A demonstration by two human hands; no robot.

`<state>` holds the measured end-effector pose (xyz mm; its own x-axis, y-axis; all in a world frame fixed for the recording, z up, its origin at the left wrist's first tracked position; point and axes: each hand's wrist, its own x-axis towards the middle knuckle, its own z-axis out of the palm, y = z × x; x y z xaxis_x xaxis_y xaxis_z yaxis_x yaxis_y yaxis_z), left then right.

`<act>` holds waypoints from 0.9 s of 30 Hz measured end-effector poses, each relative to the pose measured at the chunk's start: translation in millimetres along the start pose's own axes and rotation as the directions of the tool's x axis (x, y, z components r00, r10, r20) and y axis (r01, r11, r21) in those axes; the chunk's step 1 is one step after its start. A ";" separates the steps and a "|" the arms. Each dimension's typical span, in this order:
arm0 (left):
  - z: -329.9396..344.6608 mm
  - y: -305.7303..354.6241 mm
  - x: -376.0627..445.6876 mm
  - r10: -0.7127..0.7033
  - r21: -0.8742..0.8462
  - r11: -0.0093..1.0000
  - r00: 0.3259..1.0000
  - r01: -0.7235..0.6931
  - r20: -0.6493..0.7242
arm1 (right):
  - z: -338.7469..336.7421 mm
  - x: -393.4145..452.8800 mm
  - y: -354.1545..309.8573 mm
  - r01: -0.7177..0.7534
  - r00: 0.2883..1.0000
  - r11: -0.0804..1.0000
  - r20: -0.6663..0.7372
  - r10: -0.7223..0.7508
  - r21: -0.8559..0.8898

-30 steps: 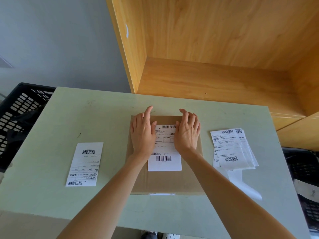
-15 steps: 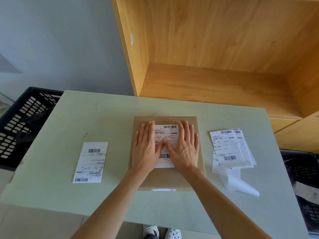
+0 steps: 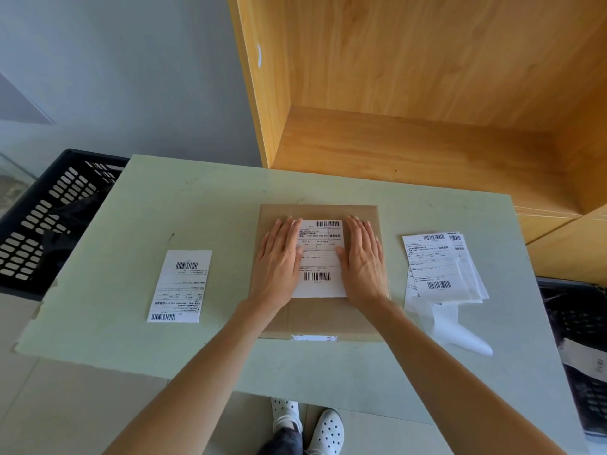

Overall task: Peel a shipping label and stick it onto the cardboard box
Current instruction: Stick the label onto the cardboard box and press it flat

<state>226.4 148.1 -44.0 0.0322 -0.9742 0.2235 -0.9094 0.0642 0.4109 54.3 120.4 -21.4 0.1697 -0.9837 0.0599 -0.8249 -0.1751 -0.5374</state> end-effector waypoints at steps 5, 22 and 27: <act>-10.6 -3.2 -3.5 0.009 -0.127 0.992 1.000 -0.008 0.003 | -7.4 -6.8 -0.4 -0.004 1.000 0.999 -0.021 0.005 0.049; -11.2 3.1 -33.1 0.003 0.029 1.000 1.000 -0.003 0.009 | -1.3 -35.8 3.2 0.009 1.000 0.996 -0.011 -0.010 -0.085; -11.4 1.8 -33.2 0.032 0.040 0.999 0.999 -0.032 -0.006 | -3.9 -36.2 3.9 0.008 1.000 1.000 0.004 -0.008 -0.027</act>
<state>228.4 183.0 -40.5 0.0056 -0.9702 0.2422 -0.9258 0.0865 0.3679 42.8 155.2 -22.4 0.1785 -0.9821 0.0609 -0.8377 -0.1841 -0.5142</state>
